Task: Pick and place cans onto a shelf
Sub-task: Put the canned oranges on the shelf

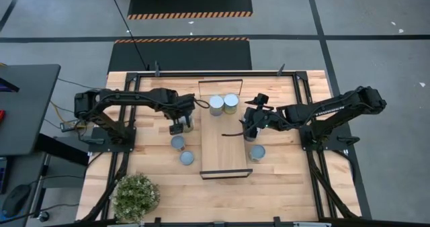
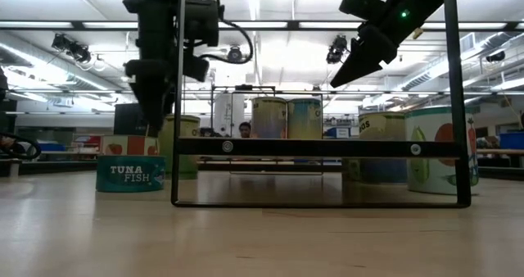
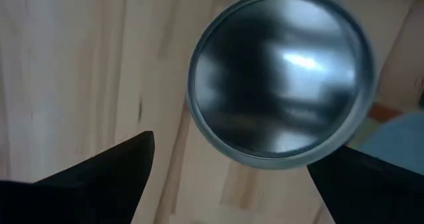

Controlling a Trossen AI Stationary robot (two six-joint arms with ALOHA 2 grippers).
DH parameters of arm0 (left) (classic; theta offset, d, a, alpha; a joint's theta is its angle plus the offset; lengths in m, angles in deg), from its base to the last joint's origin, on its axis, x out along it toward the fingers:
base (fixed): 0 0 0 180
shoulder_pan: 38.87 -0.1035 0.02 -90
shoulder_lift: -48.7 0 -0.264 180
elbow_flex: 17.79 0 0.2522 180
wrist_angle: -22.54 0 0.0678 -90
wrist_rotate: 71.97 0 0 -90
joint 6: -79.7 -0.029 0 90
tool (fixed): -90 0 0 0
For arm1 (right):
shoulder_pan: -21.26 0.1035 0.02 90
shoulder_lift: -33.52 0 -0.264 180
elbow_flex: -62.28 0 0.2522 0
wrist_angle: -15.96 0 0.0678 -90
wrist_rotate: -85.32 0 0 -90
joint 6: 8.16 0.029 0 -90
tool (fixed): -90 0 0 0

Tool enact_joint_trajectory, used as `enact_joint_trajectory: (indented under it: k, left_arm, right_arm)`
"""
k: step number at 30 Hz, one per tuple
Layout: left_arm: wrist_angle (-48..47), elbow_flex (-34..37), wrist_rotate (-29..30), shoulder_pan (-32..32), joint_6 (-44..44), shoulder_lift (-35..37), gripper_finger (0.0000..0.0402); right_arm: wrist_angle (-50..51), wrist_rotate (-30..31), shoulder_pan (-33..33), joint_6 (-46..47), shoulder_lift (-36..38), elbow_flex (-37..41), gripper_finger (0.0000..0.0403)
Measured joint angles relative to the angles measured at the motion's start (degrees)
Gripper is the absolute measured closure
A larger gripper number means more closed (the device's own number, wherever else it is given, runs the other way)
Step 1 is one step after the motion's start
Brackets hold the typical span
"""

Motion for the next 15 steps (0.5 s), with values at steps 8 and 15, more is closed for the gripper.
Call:
enact_joint_trajectory:
  k: [8, 15]
  left_arm:
    - [4.33, 0.08, -2.65, -0.20, 0.09, -0.67, 0.0015]
    - [10.44, 0.06, -2.84, -0.24, 1.13, -0.83, 0.0010]
  right_arm:
    - [-0.07, -0.23, 0.00, 0.02, 0.00, 0.00, 0.0011]
    - [-0.64, -0.83, -0.02, -0.02, 0.00, 0.00, 0.0011]
